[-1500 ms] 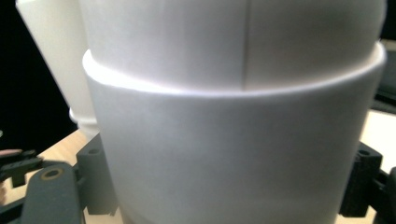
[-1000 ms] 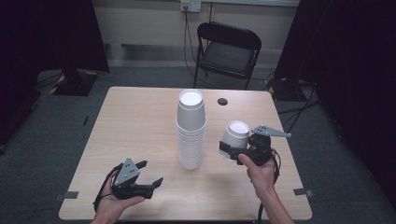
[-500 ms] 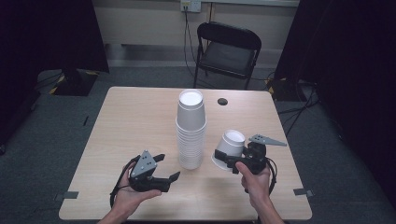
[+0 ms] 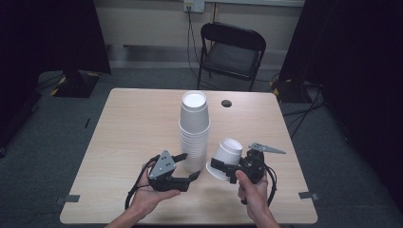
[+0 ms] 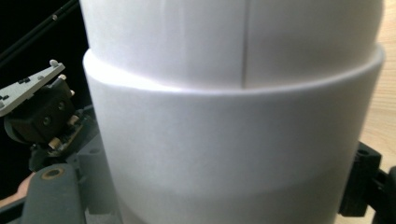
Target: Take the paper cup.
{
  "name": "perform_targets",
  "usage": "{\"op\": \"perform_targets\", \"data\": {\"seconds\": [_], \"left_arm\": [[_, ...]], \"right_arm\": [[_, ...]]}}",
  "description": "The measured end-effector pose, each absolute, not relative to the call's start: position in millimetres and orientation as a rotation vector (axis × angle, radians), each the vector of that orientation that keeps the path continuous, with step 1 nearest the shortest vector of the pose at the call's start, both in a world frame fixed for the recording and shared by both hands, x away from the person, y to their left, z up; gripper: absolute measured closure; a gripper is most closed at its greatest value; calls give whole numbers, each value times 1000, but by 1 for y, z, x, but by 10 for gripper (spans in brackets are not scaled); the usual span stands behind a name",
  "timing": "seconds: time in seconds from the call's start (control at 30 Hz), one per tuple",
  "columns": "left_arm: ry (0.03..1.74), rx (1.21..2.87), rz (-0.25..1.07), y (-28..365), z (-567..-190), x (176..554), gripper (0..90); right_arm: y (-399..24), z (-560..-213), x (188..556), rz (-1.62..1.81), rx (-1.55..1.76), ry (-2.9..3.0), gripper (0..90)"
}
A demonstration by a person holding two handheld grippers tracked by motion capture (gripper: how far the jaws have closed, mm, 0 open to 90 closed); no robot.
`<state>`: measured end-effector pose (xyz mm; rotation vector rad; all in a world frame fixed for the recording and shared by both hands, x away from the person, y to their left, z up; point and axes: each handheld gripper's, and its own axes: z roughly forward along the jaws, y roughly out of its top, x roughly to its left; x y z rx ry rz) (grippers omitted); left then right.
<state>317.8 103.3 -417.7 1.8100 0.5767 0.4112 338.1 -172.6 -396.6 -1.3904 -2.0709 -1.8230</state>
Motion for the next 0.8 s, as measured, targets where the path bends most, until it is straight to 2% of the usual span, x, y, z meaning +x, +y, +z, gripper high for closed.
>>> {"op": "perform_targets", "data": {"seconds": [0.13, 0.3, 0.4, 0.6, 0.8], "left_arm": [[539, 1789, 418, 95, -421, 316, 322], [495, 1753, 417, 87, -425, 315, 428], [470, 1717, 440, 83, -426, 312, 443], [453, 1688, 436, 80, -430, 311, 574], [433, 1670, 470, 79, -431, 312, 641]], "right_arm": [[-170, -393, 334, -1843, -1378, -2069, 169], [-166, -390, 330, -1861, -1355, -2030, 169], [-163, -390, 327, -1859, -1347, -2026, 169], [-151, -393, 322, -1832, -1326, -1977, 169], [-143, -397, 319, -1839, -1339, -1947, 169]]}}
